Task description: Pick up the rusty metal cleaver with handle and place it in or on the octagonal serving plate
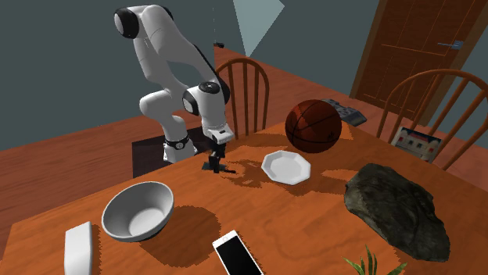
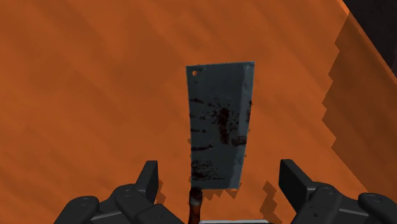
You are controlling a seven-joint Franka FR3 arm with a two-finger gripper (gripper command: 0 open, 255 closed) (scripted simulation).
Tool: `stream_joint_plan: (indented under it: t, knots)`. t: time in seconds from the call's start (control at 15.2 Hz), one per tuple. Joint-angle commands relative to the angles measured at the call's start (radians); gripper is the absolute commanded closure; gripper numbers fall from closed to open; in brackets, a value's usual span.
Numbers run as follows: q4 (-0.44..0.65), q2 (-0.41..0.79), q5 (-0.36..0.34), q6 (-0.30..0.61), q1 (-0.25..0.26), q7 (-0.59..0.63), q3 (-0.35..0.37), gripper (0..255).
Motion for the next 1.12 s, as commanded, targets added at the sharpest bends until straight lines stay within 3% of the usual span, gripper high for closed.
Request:
stream_joint_plan:
  t: [0.0,0.59,0.66,1.06]
  knots:
    - [-0.011,0.027,0.002,0.039,0.001,0.000,0.001,0]
    - [-0.014,0.035,0.002,0.049,0.002,-0.001,0.001,0]
    - [-0.014,0.035,0.002,0.049,0.002,-0.001,0.001,255]
    - [-0.014,0.037,-0.001,0.052,-0.003,-0.008,-0.004,255]
